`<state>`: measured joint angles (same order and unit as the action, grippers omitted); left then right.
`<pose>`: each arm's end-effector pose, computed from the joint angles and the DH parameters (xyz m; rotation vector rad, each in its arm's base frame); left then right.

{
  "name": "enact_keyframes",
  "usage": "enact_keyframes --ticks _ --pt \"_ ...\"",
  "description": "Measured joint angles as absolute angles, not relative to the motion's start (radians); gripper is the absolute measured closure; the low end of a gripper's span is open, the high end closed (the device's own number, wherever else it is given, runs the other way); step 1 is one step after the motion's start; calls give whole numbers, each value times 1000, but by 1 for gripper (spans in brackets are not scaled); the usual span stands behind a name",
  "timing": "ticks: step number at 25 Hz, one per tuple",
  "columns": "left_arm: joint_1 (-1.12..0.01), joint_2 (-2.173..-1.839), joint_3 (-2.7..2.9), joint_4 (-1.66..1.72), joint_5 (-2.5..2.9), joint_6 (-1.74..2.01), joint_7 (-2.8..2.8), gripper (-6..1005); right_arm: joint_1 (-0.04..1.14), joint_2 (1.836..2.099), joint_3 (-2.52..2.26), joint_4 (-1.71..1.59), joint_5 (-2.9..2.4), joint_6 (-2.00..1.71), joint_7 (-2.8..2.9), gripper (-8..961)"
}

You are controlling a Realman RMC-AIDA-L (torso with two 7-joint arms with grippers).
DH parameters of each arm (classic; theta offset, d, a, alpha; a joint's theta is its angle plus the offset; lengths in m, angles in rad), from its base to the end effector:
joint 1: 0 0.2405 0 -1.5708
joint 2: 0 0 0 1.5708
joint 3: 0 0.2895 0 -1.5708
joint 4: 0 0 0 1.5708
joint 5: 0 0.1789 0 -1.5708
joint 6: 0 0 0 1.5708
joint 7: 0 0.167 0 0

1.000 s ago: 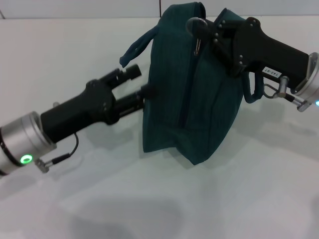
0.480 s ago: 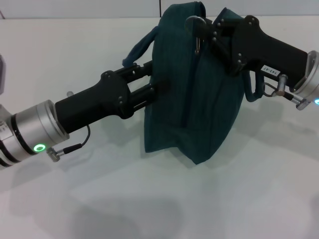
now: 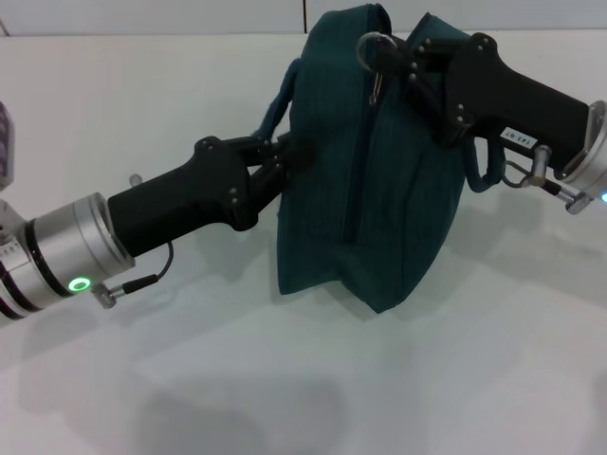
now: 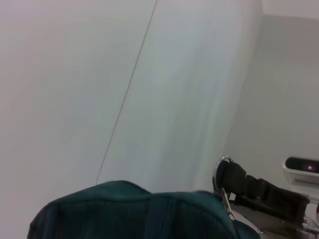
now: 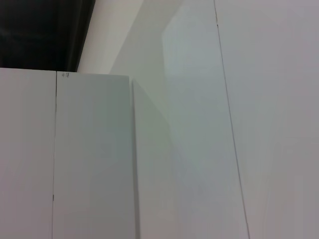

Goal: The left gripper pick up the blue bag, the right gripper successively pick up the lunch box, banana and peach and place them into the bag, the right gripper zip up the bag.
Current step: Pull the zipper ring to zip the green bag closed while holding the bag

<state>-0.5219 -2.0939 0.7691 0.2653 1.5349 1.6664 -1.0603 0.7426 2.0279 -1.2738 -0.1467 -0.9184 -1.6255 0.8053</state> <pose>-0.2230 0.3049 -0.0518 -2.4809 -0.5810 -1.3327 0.1563 0.3583 -0.0357 -2.4339 0.1346 1.4019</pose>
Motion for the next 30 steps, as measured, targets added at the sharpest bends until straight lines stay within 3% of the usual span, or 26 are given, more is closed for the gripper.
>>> enact_keyframes --ticks 9,30 --pt "-523 -2092 792 265 1536 1668 -1037 939 726 2028 -1273 -148 -914 -1639 828 873" --pt "-509 -2079 944 281 1569 1768 -1063 932 683 2028 -1266 -181 -825 -1577 959 862"
